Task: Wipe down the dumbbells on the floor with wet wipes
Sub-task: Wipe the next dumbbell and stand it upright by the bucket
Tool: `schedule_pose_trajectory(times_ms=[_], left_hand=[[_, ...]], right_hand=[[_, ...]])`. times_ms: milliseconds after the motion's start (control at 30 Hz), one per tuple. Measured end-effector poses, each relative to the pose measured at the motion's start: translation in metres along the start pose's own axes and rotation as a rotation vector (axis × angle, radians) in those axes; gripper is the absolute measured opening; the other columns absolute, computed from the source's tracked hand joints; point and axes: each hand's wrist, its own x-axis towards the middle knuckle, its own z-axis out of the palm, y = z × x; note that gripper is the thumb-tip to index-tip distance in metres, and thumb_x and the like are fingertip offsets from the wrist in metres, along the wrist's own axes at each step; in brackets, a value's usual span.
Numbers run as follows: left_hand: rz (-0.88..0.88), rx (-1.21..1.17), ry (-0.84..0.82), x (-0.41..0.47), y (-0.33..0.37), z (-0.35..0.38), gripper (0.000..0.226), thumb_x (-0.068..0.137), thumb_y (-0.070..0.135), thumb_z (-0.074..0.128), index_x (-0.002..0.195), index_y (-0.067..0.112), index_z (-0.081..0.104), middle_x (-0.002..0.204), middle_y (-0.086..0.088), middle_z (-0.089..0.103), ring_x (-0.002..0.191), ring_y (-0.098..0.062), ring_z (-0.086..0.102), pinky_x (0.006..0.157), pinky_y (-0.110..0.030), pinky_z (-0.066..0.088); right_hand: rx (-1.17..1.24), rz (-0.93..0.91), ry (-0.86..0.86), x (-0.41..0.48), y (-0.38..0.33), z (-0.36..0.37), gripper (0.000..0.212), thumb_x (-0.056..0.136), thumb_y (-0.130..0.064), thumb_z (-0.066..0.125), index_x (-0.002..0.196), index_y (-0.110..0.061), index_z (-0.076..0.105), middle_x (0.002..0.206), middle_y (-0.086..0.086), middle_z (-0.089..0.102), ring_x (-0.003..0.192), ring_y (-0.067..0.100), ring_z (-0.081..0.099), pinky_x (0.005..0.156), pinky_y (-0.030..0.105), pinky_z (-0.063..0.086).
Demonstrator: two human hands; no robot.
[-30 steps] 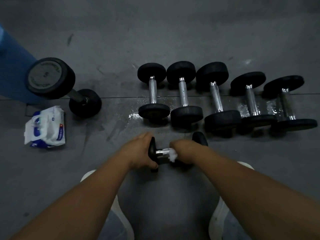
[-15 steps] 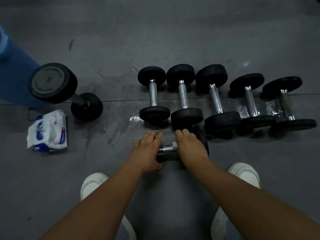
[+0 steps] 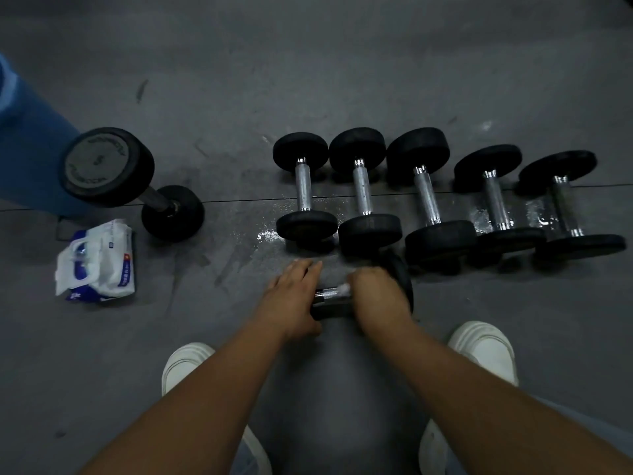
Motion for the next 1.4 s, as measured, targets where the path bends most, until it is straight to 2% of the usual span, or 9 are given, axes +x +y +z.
schedule_pose_trajectory(times_ms=[100,167,233,367,733,933,1033,1167,1400], left_hand=[[0.013,-0.018,0.009,0.0,0.0,0.0,0.112,0.071,0.04,0.077,0.157,0.019,0.009,0.161,0.0,0.009,0.149,-0.02,0.011,0.118,-0.042,0.023],[0.018,-0.008,0.012,0.0,-0.001,0.002,0.113,0.069,0.04,0.077,0.156,0.019,0.009,0.161,0.0,0.009,0.149,-0.02,0.011,0.119,-0.043,0.023],[0.01,0.003,0.017,0.001,-0.002,0.004,0.117,0.065,0.039,0.08,0.156,0.02,0.009,0.16,0.001,0.01,0.149,-0.02,0.013,0.118,-0.042,0.025],[0.015,-0.007,0.025,0.003,-0.003,0.002,0.119,0.066,0.039,0.08,0.156,0.018,0.006,0.161,0.0,0.008,0.15,-0.02,0.013,0.118,-0.041,0.025],[-0.007,-0.051,0.136,-0.027,-0.002,0.021,0.124,0.068,0.049,0.082,0.156,0.023,-0.001,0.162,0.004,-0.009,0.148,-0.02,0.016,0.11,-0.038,0.038],[-0.027,-0.212,0.011,-0.013,-0.007,-0.004,0.12,0.059,0.047,0.089,0.151,0.02,0.018,0.153,-0.002,0.032,0.129,-0.024,0.048,0.1,-0.029,0.042],[-0.02,-0.281,0.023,-0.014,-0.011,-0.001,0.119,0.059,0.044,0.091,0.153,0.018,0.022,0.158,0.001,0.023,0.137,-0.019,0.04,0.105,-0.025,0.037],[-0.041,-0.316,0.062,-0.017,-0.012,0.001,0.121,0.063,0.045,0.089,0.157,0.019,0.017,0.161,0.007,0.01,0.143,-0.015,0.029,0.112,-0.025,0.031],[-0.044,-0.347,0.075,-0.02,-0.008,0.004,0.119,0.065,0.04,0.089,0.156,0.02,0.017,0.159,0.01,0.012,0.14,-0.012,0.032,0.106,-0.018,0.029]], right_hand=[[0.035,-0.182,-0.081,-0.017,-0.033,0.011,0.019,0.093,-0.023,0.051,0.104,-0.015,0.065,0.107,0.009,0.065,0.1,0.027,0.062,0.079,0.034,0.046],[0.071,-0.056,0.004,-0.012,-0.018,0.012,0.015,0.093,-0.023,0.052,0.101,-0.018,0.064,0.104,0.006,0.067,0.098,0.026,0.063,0.076,0.033,0.046],[0.045,0.048,0.058,-0.009,-0.002,0.014,0.02,0.094,-0.022,0.049,0.106,-0.019,0.064,0.106,0.004,0.068,0.098,0.024,0.063,0.082,0.033,0.046],[-0.077,-0.233,-0.005,-0.005,-0.018,0.014,0.02,0.09,-0.027,0.051,0.106,-0.022,0.062,0.103,0.002,0.069,0.102,0.021,0.062,0.103,0.032,0.03],[-0.103,-0.11,-0.254,0.017,-0.001,0.015,0.028,0.094,-0.023,0.047,0.122,-0.021,0.047,0.128,0.008,0.054,0.121,0.028,0.048,0.097,0.04,0.034],[-0.037,-0.19,-0.499,0.032,0.016,0.004,0.039,0.084,-0.031,0.063,0.12,-0.026,0.048,0.126,0.005,0.058,0.115,0.027,0.055,0.091,0.034,0.039],[0.123,-0.148,-0.373,0.023,0.015,0.004,0.038,0.09,-0.046,0.055,0.124,-0.029,0.055,0.126,0.003,0.051,0.118,0.026,0.047,0.096,0.035,0.037],[-0.115,-0.135,0.012,0.012,0.009,0.006,0.024,0.094,-0.033,0.048,0.104,-0.02,0.067,0.117,0.005,0.045,0.108,0.028,0.044,0.083,0.035,0.037],[0.141,0.19,0.1,-0.004,-0.004,0.008,0.017,0.094,-0.014,0.045,0.108,-0.015,0.054,0.112,0.011,0.044,0.095,0.032,0.057,0.075,0.038,0.046]])
